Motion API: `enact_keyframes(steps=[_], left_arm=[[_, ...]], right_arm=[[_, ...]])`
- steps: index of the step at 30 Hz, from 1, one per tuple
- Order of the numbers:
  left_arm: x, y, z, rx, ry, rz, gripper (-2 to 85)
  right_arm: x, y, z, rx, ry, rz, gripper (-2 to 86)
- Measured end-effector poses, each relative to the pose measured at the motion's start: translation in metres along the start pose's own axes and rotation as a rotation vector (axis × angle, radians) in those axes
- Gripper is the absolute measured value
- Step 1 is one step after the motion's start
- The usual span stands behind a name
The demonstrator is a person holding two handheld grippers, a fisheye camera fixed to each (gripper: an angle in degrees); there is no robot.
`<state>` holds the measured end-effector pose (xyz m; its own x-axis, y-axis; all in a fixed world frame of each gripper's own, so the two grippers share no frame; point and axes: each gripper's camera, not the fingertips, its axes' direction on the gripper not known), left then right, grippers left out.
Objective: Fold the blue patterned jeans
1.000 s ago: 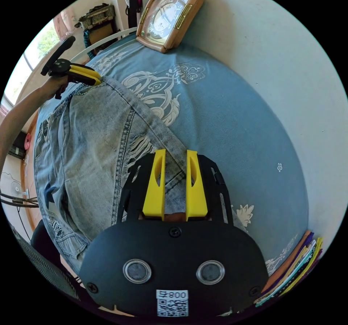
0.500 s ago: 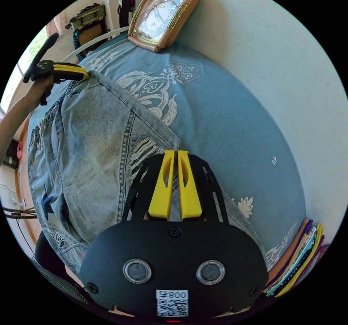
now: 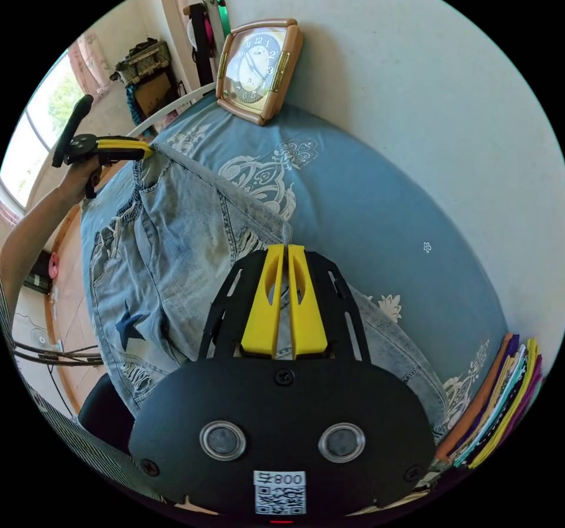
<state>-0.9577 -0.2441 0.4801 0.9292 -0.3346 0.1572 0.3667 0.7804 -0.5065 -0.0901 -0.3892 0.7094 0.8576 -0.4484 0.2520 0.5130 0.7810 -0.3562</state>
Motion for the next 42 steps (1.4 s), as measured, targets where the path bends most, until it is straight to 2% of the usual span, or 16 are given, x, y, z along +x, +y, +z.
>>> enact_keyframes(steps=[10, 21, 42], left_arm=[[-0.003, 0.077, -0.055, 0.013, 0.06, 0.006, 1.6], [-0.01, 0.175, -0.08, -0.023, 0.107, -0.033, 1.5], [-0.026, 0.308, -0.055, -0.152, 0.094, -0.009, 0.7]], right_arm=[[-0.052, 0.071, -0.075, 0.062, -0.078, 0.003, 0.6], [-0.131, 0.139, -0.112, 0.036, -0.137, -0.02, 0.6], [-0.287, 0.218, -0.058, -0.175, -0.214, -0.11, 0.6]])
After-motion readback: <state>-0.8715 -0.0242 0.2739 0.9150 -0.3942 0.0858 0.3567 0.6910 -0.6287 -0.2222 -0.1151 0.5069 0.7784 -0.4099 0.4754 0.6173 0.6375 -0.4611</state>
